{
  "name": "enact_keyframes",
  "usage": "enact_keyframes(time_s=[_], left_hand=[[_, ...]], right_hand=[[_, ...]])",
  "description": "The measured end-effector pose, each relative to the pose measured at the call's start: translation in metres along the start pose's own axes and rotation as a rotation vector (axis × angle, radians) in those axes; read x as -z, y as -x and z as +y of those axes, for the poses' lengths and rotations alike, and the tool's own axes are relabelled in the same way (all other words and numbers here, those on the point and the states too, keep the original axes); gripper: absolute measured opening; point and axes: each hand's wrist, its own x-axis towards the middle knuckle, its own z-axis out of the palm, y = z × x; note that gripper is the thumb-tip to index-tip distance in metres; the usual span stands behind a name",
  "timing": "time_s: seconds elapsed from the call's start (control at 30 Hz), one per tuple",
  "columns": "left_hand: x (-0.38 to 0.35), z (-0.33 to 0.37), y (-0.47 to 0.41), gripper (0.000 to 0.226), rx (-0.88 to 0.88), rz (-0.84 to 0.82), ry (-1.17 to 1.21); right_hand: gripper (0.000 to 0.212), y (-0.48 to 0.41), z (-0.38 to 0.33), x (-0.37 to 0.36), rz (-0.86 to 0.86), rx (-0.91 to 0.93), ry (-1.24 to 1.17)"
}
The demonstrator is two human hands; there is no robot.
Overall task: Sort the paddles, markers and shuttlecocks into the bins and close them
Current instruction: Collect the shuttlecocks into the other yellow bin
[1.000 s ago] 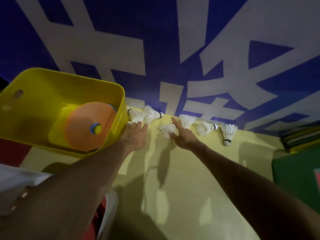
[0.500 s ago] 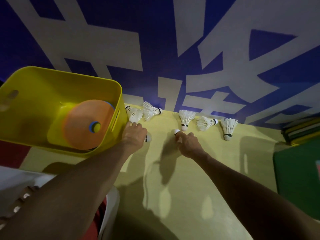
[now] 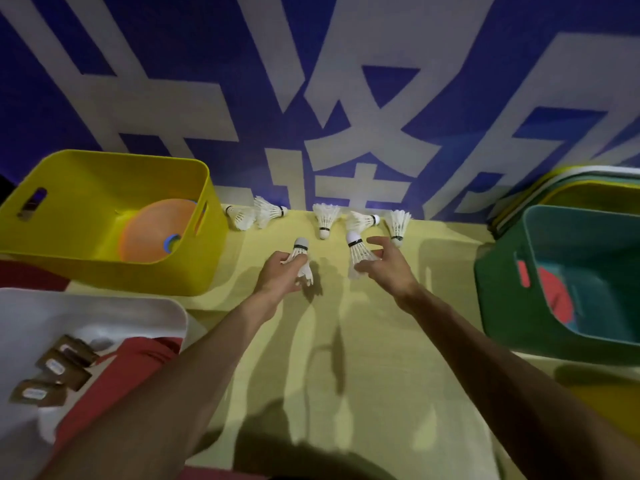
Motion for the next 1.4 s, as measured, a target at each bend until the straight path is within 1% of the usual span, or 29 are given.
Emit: enact_keyframes(time_s=[0.1, 0.2, 0.3, 0.4, 0.47, 0.57, 0.67, 0.73, 0.83, 0.93, 1.03, 1.13, 1.17, 1.27, 1.4], left_hand=[[-0.024, 0.001, 0.041, 0.025, -0.028, -0.030, 0.174], [-0.049, 0.010, 0.082, 0.024, -0.050, 0.004, 0.294], [-0.077, 0.021, 0.121, 0.023, -0.112, -0.008, 0.338], [-0.107, 0.026, 0.162, 0.016, -0.216, -0.060, 0.335], [-0.132, 0.027, 0.189, 0.016, -0.275, -0.079, 0.326], [-0.177, 0.024, 0.224, 0.022, -0.315, -0.126, 0.261], [-0.223, 0.020, 0.253, 0.026, -0.353, -0.226, 0.182], [-0.252, 0.018, 0.268, 0.023, -0.387, -0.291, 0.103], [-0.295, 0.014, 0.285, 0.016, -0.399, -0.364, -0.019], [-0.335, 0.008, 0.299, 0.016, -0.421, -0.432, -0.080], [-0.368, 0.004, 0.310, 0.029, -0.442, -0.501, -0.175], [-0.389, 0.001, 0.317, 0.046, -0.442, -0.574, -0.298], [-0.393, 0.000, 0.319, 0.047, -0.442, -0.601, -0.338], [-0.403, -0.001, 0.324, 0.035, -0.446, -0.651, -0.356], [-0.400, 0.006, 0.321, 0.025, -0.461, -0.610, -0.300]], right_hand=[[0.049, 0.034, -0.003, 0.029, 0.073, 0.053, -0.193], [0.042, 0.067, 0.000, 0.053, 0.074, 0.112, -0.353], [0.042, 0.093, 0.009, 0.079, 0.072, 0.129, -0.469], [0.045, 0.120, 0.022, 0.114, 0.111, 0.112, -0.499], [0.044, 0.140, 0.035, 0.141, 0.136, 0.105, -0.534], [0.039, 0.171, 0.060, 0.185, 0.180, 0.115, -0.556], [0.036, 0.198, 0.086, 0.230, 0.308, 0.152, -0.571], [0.034, 0.215, 0.105, 0.261, 0.405, 0.184, -0.566], [0.029, 0.241, 0.132, 0.307, 0.498, 0.207, -0.535], [0.030, 0.259, 0.159, 0.352, 0.555, 0.142, -0.529], [0.032, 0.268, 0.187, 0.387, 0.654, 0.041, -0.503], [0.036, 0.276, 0.206, 0.407, 0.747, -0.020, -0.460], [0.037, 0.278, 0.210, 0.411, 0.761, -0.032, -0.446], [0.038, 0.281, 0.219, 0.418, 0.774, -0.054, -0.448], [0.032, 0.278, 0.214, 0.412, 0.746, -0.024, -0.501]])
